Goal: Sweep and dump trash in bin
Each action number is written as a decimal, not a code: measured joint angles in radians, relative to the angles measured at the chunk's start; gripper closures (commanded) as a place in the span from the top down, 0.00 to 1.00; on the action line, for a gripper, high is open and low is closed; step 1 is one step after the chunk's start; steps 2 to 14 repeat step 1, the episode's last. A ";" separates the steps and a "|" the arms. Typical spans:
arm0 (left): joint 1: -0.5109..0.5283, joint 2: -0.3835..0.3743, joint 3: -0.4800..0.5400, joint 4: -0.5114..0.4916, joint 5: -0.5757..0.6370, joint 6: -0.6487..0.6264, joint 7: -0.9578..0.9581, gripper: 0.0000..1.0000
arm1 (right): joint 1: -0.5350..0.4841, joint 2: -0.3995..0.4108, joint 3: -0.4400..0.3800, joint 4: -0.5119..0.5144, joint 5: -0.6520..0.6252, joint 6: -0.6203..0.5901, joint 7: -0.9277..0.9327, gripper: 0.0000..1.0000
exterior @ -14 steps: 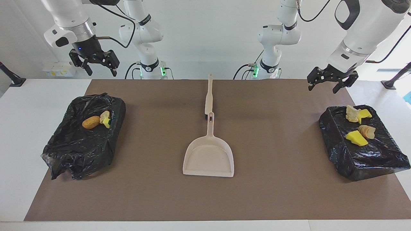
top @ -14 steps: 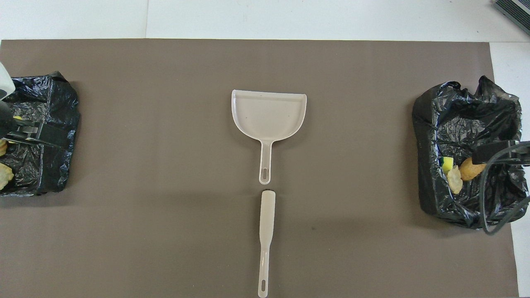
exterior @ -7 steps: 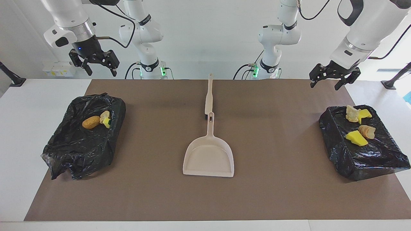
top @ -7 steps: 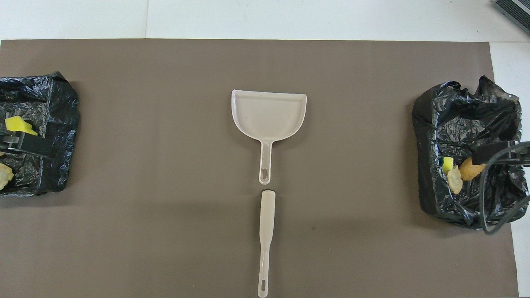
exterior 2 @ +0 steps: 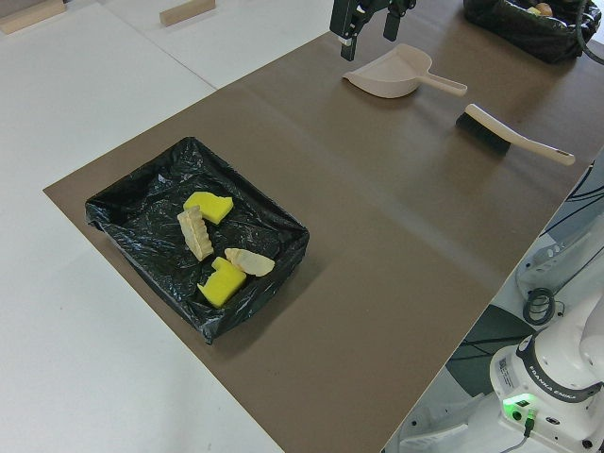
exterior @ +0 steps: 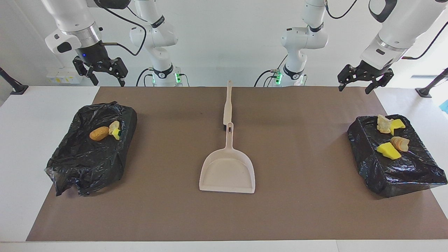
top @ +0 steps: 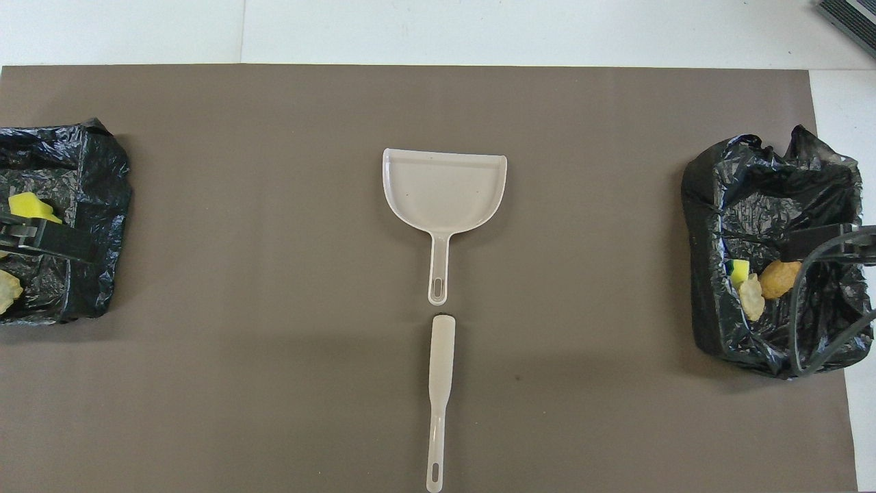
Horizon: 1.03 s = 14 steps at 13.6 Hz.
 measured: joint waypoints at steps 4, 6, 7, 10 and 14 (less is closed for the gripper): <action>0.000 0.000 0.000 0.000 0.000 0.000 0.000 1.00 | -0.004 0.000 -0.001 0.000 0.000 0.000 0.000 1.00; 0.000 0.000 0.000 0.000 0.000 0.000 0.000 1.00 | -0.004 0.000 -0.001 0.000 0.000 0.000 0.000 1.00; 0.000 0.000 0.000 0.000 0.000 0.000 0.000 1.00 | -0.004 0.000 -0.001 0.000 0.000 0.000 0.000 1.00; 0.000 0.000 0.000 0.000 0.000 0.000 0.000 1.00 | -0.004 0.000 -0.001 0.000 0.000 0.000 0.000 1.00; 0.000 0.000 0.000 0.000 0.000 0.000 0.000 1.00 | -0.004 0.000 -0.001 0.000 0.000 0.000 0.000 1.00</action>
